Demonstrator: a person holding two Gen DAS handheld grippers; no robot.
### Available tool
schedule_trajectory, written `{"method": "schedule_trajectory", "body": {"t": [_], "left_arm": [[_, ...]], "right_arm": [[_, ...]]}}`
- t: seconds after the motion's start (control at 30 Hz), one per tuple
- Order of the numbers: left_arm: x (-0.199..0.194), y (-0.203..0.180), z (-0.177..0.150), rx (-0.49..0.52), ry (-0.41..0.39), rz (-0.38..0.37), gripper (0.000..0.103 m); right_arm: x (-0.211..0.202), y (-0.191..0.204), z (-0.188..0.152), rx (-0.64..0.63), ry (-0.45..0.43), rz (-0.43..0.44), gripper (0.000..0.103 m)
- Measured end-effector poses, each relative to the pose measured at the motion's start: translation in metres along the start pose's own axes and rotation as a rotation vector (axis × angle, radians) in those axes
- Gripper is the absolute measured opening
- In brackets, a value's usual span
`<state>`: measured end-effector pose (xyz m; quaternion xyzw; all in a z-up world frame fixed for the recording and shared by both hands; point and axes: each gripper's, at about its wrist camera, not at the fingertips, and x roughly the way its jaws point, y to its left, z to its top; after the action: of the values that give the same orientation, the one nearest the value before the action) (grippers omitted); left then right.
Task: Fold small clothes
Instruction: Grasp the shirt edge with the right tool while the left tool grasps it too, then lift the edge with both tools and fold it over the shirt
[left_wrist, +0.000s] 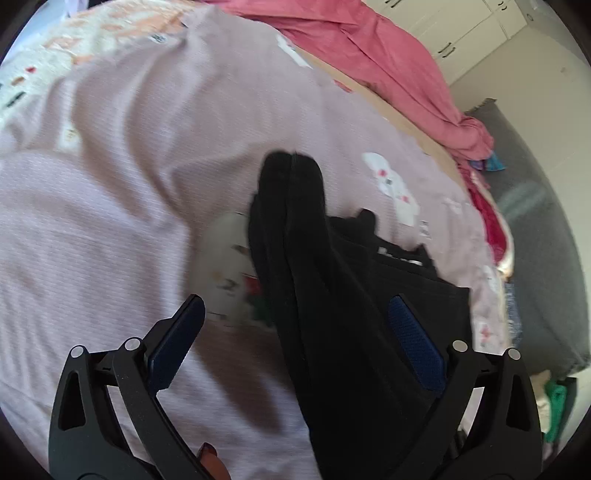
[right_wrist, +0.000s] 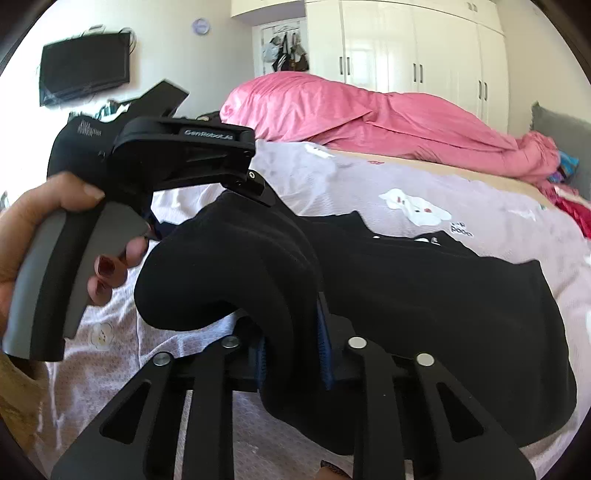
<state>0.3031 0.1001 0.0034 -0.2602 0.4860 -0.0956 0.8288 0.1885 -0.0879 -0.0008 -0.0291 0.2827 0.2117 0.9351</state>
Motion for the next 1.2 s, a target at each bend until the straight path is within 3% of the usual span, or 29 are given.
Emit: {"method": "schedule_trajectory", "body": {"t": [0.07,0.1,0.13,0.2,0.23,0.3,0.53,0.8,1.2], "left_arm": [[0.004,-0.01,-0.001,0.0,0.01,-0.05,0.09],[0.005,-0.014,-0.002,0.001,0.012,-0.066,0.079],[0.008,-0.021,-0.003,0.006,0.015,-0.072,0.061],[0.013,-0.036,-0.006,0.019,0.022,-0.085,0.038],[0.014,-0.043,-0.007,0.024,0.023,-0.093,0.029],[0.014,-0.059,-0.011,0.042,0.018,-0.098,0.025],[0.015,-0.135,-0.022,0.157,-0.012,-0.089,0.021],[0.05,-0.199,-0.041,0.249,0.031,-0.029,0.021],[0.106,-0.243,-0.075,0.353,0.107,0.051,0.025]], "right_arm": [[-0.006,-0.008,0.0,0.024,-0.005,0.008,0.017],[-0.009,-0.01,0.0,0.028,-0.01,0.006,0.015],[-0.014,-0.014,-0.001,0.031,-0.018,0.002,0.014],[-0.021,-0.019,-0.001,0.035,-0.03,-0.001,0.013],[-0.027,-0.024,-0.002,0.042,-0.039,-0.005,0.012],[-0.037,-0.032,-0.004,0.063,-0.05,-0.013,0.012],[-0.071,-0.07,-0.014,0.178,-0.093,-0.034,0.01],[-0.09,-0.122,-0.034,0.368,-0.064,0.003,0.007],[-0.095,-0.173,-0.078,0.661,0.001,0.059,0.007]]}}
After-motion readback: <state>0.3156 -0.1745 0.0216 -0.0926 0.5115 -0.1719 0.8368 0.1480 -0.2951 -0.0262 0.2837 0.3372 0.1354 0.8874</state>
